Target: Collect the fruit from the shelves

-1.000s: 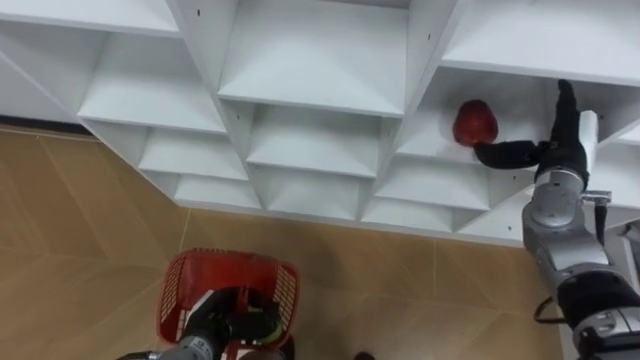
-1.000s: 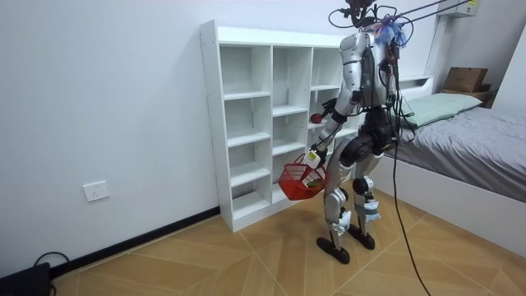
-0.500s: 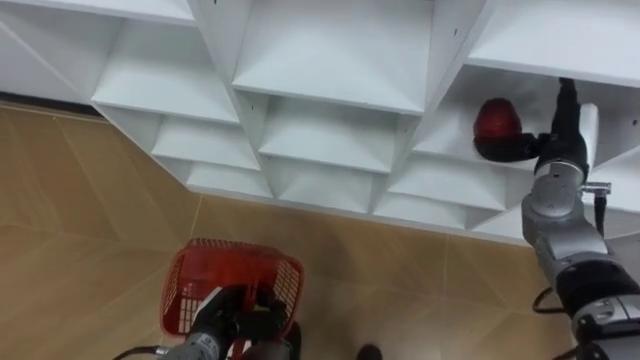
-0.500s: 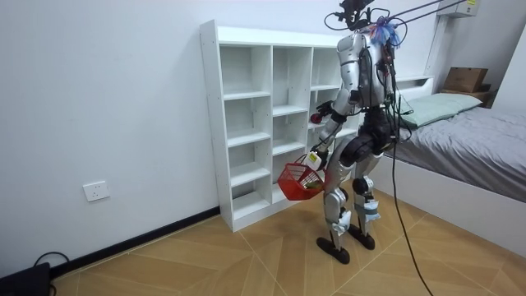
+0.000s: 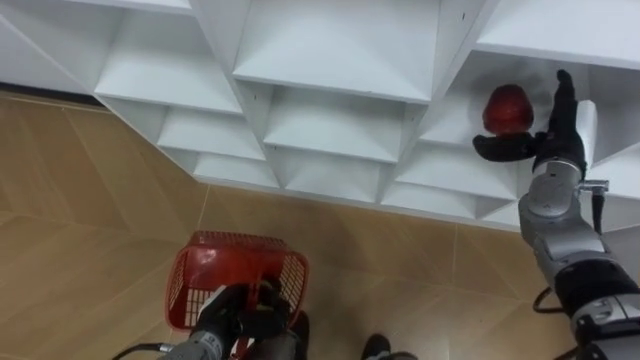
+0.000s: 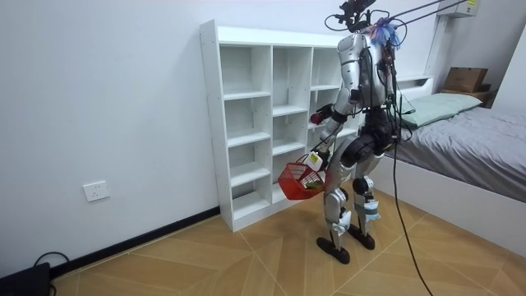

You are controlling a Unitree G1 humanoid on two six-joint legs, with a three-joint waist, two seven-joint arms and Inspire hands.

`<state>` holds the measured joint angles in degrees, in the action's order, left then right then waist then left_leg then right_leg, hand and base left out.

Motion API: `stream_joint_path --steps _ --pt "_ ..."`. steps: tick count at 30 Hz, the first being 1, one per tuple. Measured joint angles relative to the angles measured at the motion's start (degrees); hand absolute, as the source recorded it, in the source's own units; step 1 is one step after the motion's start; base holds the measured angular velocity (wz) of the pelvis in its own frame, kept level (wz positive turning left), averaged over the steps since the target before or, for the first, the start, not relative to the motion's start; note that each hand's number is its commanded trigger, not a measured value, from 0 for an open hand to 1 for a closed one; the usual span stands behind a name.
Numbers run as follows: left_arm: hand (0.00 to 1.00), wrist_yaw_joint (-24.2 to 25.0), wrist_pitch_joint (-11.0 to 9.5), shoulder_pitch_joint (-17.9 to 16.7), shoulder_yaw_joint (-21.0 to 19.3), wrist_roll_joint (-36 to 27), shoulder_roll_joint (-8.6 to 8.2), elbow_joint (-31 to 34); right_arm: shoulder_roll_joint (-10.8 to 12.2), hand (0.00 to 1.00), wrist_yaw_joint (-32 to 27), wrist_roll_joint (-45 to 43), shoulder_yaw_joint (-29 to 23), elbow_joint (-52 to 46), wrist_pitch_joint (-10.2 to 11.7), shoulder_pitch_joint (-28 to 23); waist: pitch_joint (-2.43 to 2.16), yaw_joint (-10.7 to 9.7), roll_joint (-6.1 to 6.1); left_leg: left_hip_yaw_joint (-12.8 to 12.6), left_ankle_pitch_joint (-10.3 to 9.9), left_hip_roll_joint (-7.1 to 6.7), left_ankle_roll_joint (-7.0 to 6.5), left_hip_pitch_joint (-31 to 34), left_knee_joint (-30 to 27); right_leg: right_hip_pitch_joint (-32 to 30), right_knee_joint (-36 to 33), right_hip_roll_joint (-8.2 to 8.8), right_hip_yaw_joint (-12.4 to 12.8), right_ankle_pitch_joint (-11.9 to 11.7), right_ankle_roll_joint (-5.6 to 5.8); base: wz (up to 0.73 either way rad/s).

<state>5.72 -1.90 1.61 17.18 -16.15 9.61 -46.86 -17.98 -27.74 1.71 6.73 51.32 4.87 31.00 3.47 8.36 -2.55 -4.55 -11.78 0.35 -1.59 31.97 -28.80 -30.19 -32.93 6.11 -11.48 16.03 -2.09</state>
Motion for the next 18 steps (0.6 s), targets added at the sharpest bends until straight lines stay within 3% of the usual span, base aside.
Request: stream_joint_path --steps 7,18 --pt "1.0 -0.02 0.65 0.07 -0.02 0.02 0.02 0.66 -0.08 0.0 0.0 -0.11 0.02 0.0 0.0 0.01 -0.28 -0.03 0.45 0.03 0.01 -0.01 0.0 0.32 -0.04 -0.33 -0.09 0.03 -0.03 0.0 0.0 0.0" --pt "1.0 -0.1 1.06 0.14 -0.11 0.0 0.05 1.99 -0.53 0.0 0.0 -0.13 0.01 0.04 -0.14 -0.02 -0.32 -0.12 0.46 -0.09 0.07 -0.01 -0.06 0.64 -0.74 -0.71 -0.72 0.07 0.24 0.0 0.0 0.0"
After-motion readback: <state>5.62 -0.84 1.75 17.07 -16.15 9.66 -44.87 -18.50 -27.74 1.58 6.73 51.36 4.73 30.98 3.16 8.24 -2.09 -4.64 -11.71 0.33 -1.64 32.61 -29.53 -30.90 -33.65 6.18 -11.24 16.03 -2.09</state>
